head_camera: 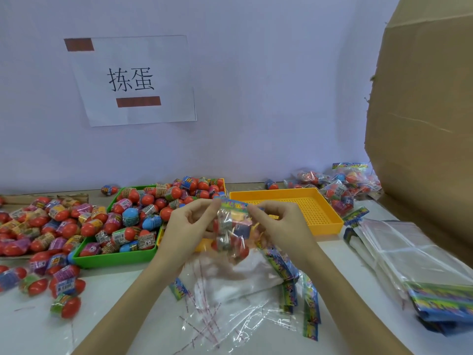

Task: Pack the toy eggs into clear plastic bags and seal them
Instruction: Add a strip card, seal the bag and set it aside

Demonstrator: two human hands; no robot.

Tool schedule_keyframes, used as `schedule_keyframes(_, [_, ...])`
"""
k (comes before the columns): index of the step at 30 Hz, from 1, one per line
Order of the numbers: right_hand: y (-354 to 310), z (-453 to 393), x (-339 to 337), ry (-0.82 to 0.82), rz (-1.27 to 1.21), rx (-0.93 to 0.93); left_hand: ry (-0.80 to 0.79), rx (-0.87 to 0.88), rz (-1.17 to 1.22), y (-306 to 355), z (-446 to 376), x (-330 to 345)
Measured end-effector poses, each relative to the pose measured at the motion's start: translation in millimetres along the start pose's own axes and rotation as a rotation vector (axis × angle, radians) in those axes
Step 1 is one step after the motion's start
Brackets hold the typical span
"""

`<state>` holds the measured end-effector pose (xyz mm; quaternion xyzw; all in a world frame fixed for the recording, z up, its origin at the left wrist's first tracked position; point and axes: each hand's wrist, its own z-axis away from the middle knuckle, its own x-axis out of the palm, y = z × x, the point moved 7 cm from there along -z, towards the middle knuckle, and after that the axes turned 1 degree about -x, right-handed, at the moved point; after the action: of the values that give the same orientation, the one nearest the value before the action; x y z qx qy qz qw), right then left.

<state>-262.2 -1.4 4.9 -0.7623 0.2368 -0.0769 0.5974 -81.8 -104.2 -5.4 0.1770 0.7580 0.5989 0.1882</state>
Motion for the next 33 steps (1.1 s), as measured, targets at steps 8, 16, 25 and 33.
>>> schedule_keyframes(8, [20, 4, -66, 0.684, -0.856, 0.118, 0.061, -0.054, 0.02, -5, -6, -2])
schedule_keyframes(16, [27, -3, -49, 0.5, -0.855, 0.232, -0.452, 0.086, -0.272, -4, 13, 34])
schedule_keyframes(25, [27, 1, -19, 0.281, -0.523, 0.336, -0.67, 0.351, -0.822, -13, 25, 57])
schedule_keyframes(33, [2, 0, 7, -0.17, -0.163, 0.135, -0.471, 0.198, -0.53, -8, 17, 44])
